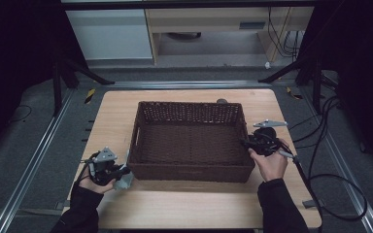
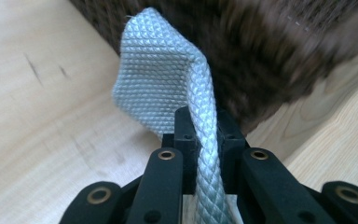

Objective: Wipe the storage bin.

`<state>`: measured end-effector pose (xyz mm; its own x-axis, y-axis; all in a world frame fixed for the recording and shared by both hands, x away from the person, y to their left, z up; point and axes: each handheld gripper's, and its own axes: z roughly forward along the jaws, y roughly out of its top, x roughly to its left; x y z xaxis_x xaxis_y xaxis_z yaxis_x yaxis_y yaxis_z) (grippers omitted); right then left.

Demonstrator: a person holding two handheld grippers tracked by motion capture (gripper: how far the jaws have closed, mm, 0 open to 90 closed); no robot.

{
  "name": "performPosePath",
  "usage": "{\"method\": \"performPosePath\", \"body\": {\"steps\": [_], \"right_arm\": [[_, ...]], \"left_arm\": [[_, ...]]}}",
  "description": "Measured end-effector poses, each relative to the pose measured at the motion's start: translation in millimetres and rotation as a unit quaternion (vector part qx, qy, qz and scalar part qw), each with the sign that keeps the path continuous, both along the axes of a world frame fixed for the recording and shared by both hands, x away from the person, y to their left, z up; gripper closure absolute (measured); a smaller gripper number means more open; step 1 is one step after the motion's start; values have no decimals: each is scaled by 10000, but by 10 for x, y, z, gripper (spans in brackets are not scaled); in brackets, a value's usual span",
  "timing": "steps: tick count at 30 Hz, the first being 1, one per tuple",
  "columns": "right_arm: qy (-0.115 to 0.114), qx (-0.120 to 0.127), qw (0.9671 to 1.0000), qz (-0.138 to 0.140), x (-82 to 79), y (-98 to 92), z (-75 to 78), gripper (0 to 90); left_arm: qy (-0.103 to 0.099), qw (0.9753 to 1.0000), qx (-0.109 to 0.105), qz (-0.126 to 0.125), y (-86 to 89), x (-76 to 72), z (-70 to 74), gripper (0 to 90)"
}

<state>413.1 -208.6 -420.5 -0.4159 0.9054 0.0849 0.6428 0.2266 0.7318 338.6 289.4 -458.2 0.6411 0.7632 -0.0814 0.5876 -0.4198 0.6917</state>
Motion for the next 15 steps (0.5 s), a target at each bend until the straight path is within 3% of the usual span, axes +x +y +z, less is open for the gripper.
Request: {"method": "performPosePath", "body": {"steps": [4,8,12,15], "right_arm": [[-5,14,9999,132,-21,-18,19,553],[143,-231,9995,181,5,6,-36,562],[196,-104,9995,233,22,-3,-55,619],[160,-126,9998,9,3,19,-50,682]], "left_arm": [[22,10000,24,17,19,-23,-15,816],[-201,9997,-91,50,65,-54,133,816],[-399,9991,-167,39,81,-93,259,816],[-467,9988,-151,-11,56,-117,302,815]]}}
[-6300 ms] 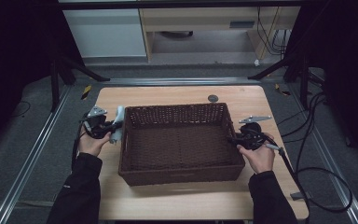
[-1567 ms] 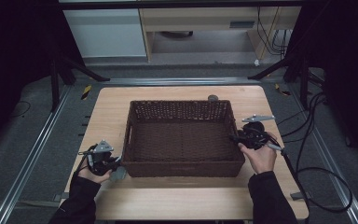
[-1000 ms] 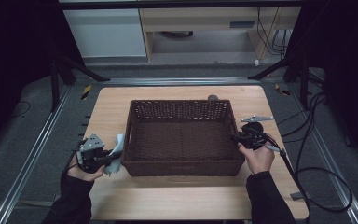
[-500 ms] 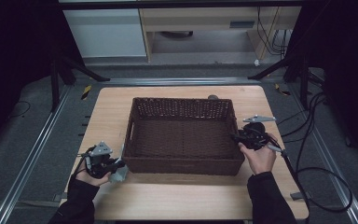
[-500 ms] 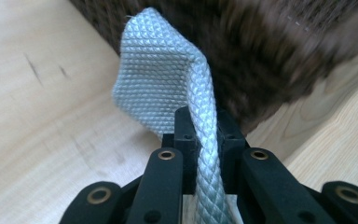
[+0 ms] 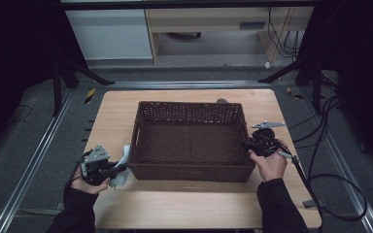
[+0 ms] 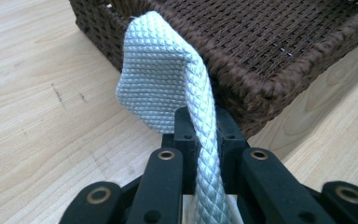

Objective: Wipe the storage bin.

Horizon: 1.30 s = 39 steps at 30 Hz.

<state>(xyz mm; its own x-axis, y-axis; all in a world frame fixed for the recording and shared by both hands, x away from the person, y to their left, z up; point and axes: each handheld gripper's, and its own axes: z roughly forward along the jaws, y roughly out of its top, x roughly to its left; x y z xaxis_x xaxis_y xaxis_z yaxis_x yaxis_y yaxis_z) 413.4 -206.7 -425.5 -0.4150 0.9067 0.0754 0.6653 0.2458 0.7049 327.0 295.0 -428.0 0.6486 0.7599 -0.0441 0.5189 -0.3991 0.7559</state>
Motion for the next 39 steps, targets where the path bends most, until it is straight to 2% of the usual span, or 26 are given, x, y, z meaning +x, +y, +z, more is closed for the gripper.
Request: {"method": "performPosePath", "body": {"steps": [6,9,14,17,21,24,26,28,29,34,37,39], "right_arm": [[-104,-37,9997,-221,-4,18,9,709],[-107,-62,9993,-349,8,11,9,706],[-139,-28,9995,-272,8,-3,12,682],[-214,51,9996,-162,4,-32,20,621],[-407,139,9990,-103,-15,-68,59,569],[-462,195,9987,-85,-22,-77,86,546],[-507,216,9985,-74,-29,-85,98,537],[-498,221,9985,-65,-31,-91,107,526],[-503,216,9985,-64,-34,-97,111,526],[-530,227,9983,-28,-47,-104,121,523],[-528,225,9984,-13,-45,-107,119,515],[-524,215,9984,-6,-41,-109,117,508]], "left_arm": [[-28,10000,-21,5,14,-10,18,815],[29,10000,19,-28,-8,4,-29,815],[309,9994,168,-45,-63,61,-237,815],[395,9990,189,-39,-59,81,-288,815],[177,9998,43,31,-18,54,-155,815],[-115,9999,-118,5,-8,-21,53,815],[-266,9996,-101,-30,-16,-65,156,814],[-291,9995,-60,-66,-20,-78,178,814],[-275,9996,-22,-65,-22,-72,159,814],[86,9999,86,-57,-66,9,-69,814],[257,9996,63,-30,-80,54,-194,814],[432,9990,125,-23,-86,94,-323,814]]}}
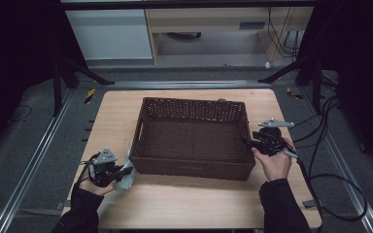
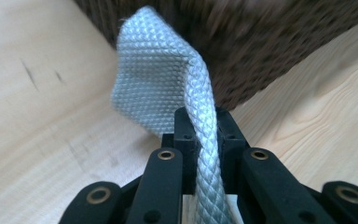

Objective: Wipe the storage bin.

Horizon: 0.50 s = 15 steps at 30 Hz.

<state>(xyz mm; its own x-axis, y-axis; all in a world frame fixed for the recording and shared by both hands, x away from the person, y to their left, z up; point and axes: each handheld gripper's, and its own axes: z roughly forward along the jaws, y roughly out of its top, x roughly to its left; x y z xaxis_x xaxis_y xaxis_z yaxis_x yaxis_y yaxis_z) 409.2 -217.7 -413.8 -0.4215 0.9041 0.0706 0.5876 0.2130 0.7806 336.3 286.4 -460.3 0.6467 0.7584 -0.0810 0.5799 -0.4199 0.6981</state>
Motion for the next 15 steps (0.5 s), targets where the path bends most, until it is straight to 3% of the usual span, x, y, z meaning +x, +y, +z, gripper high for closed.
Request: {"method": "performPosePath", "body": {"steps": [3,9,12,15], "right_arm": [[15,6,10000,1,0,0,-3,503],[16,20,10000,11,0,-8,-4,500],[11,24,10000,16,-3,-13,-4,497],[2,42,10000,1,-9,-22,2,496]], "left_arm": [[180,9998,118,-13,-21,26,-115,814],[258,9995,161,20,-36,50,-176,813],[162,9996,121,191,2,43,-123,812],[-63,9985,2,545,132,47,-14,811]]}}
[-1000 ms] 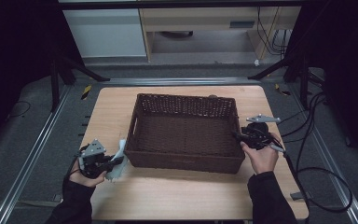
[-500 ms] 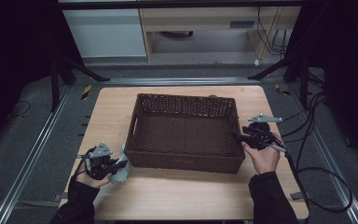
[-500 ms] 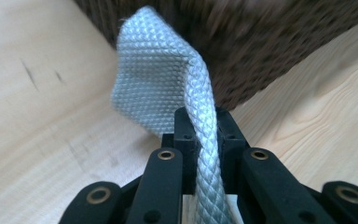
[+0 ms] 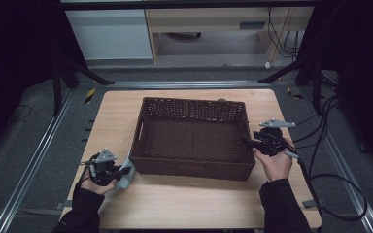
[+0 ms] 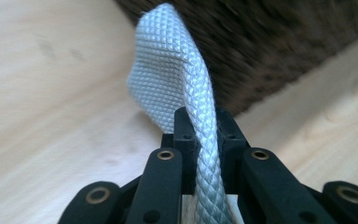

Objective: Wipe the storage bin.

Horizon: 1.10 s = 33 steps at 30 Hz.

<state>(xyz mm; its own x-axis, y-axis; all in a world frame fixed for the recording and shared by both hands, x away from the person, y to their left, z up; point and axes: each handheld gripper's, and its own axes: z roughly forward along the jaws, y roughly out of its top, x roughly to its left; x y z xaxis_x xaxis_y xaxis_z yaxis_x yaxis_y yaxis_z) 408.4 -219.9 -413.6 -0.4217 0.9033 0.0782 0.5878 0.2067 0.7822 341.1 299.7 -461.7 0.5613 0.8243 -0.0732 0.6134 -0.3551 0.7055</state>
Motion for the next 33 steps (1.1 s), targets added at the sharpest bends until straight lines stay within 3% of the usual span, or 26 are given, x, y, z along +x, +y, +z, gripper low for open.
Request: {"method": "performPosePath", "body": {"steps": [5,10,14,17,22,33], "right_arm": [[-55,6,10000,-26,-2,-22,15,496],[-51,18,10000,-28,-2,-27,14,493],[-63,40,10000,-33,-3,-30,19,492],[-64,28,10000,-29,-4,-27,15,491],[-72,39,10000,-29,-5,-34,20,490],[-98,67,9999,-54,-11,-50,35,486]], "left_arm": [[-58,9981,-167,589,293,34,70,810],[-97,9939,31,1099,517,69,40,808],[-57,9909,202,1328,605,99,-22,802],[58,9896,376,1390,626,136,-87,796],[170,9893,472,1371,635,159,-157,750],[-163,9902,446,1316,597,140,-84,463]]}}
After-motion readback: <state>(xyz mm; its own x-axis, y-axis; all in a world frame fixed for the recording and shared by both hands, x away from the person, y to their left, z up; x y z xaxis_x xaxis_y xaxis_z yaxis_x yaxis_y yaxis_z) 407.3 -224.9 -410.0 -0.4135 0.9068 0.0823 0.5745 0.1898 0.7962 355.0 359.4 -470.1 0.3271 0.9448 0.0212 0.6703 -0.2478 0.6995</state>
